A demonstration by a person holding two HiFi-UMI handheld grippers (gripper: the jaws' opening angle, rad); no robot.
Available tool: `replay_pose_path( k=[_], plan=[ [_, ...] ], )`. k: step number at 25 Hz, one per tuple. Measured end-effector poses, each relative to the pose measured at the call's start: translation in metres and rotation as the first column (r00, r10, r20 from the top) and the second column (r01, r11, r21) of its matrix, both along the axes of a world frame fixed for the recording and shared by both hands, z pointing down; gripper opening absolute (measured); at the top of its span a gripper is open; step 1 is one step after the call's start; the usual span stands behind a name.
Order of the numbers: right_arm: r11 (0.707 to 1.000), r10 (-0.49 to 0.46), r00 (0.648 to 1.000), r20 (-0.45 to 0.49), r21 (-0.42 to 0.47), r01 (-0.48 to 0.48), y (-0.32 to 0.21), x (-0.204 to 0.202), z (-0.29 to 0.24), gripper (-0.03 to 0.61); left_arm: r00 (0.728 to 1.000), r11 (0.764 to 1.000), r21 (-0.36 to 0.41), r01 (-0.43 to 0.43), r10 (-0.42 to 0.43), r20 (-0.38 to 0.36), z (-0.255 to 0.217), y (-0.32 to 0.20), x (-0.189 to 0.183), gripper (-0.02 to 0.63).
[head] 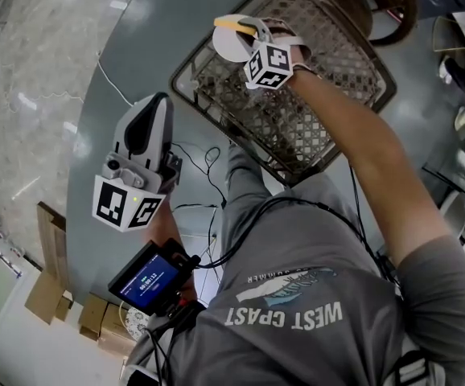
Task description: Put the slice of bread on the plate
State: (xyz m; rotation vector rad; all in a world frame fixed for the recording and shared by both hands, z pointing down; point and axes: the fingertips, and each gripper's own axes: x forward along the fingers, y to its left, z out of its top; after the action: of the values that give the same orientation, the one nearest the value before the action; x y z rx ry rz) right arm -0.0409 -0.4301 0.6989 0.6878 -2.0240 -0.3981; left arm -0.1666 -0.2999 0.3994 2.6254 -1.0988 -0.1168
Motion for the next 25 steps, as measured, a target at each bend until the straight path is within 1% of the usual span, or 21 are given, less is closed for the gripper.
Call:
replay_pose_path(
  k=[3,7,10,13,15,17,20,22,25],
  plan=[
    [0.998,-0.055,0.996,-0.067,0.031,0.057,0.006,-0.005,0.01,0.092,1.0,1.0,-0.012,0.003,-0.003,-0.005,0.006,0.0,-0.002,0.008],
    [0.989,-0.112,0.981,-0.161,0.074,0.125,0.014,-0.01,0.021,0.092,1.0,1.0,-0.027,0.015,-0.015,-0.004,0.009,0.0,-0.005,0.008],
    [0.983,-0.145,0.97,-0.196,0.085,0.164,0.019,-0.012,0.03,0.092,1.0,0.999,-0.035,0.024,-0.024,-0.004,0.012,-0.001,-0.004,0.008],
    [0.973,-0.179,0.955,-0.237,0.101,0.207,0.023,0.003,0.025,0.092,1.0,0.999,-0.034,0.011,-0.012,-0.015,0.007,-0.003,0.011,0.008],
    [0.967,-0.198,0.939,-0.281,0.103,0.235,0.033,0.024,0.004,0.092,1.0,0.999,-0.033,-0.001,0.0,-0.023,-0.016,0.003,0.033,0.008],
    [0.965,-0.218,0.926,-0.309,0.075,0.253,0.054,0.04,-0.016,0.092,1.0,1.0,-0.029,-0.011,0.01,-0.028,-0.042,0.019,0.05,0.008],
    [0.963,-0.25,0.911,-0.329,0.01,0.268,0.087,0.044,-0.011,0.094,0.999,1.0,-0.025,-0.013,0.013,-0.032,-0.055,0.042,0.057,0.008],
    [0.961,-0.268,0.903,-0.336,-0.032,0.274,0.088,0.037,0.008,0.098,0.999,0.999,-0.031,-0.008,0.007,-0.038,-0.045,0.038,0.051,0.008],
    [0.954,-0.301,0.893,-0.334,-0.097,0.285,0.076,0.01,0.055,0.125,0.999,0.998,-0.056,0.007,-0.009,-0.037,-0.004,0.018,0.025,0.008]
  ],
)
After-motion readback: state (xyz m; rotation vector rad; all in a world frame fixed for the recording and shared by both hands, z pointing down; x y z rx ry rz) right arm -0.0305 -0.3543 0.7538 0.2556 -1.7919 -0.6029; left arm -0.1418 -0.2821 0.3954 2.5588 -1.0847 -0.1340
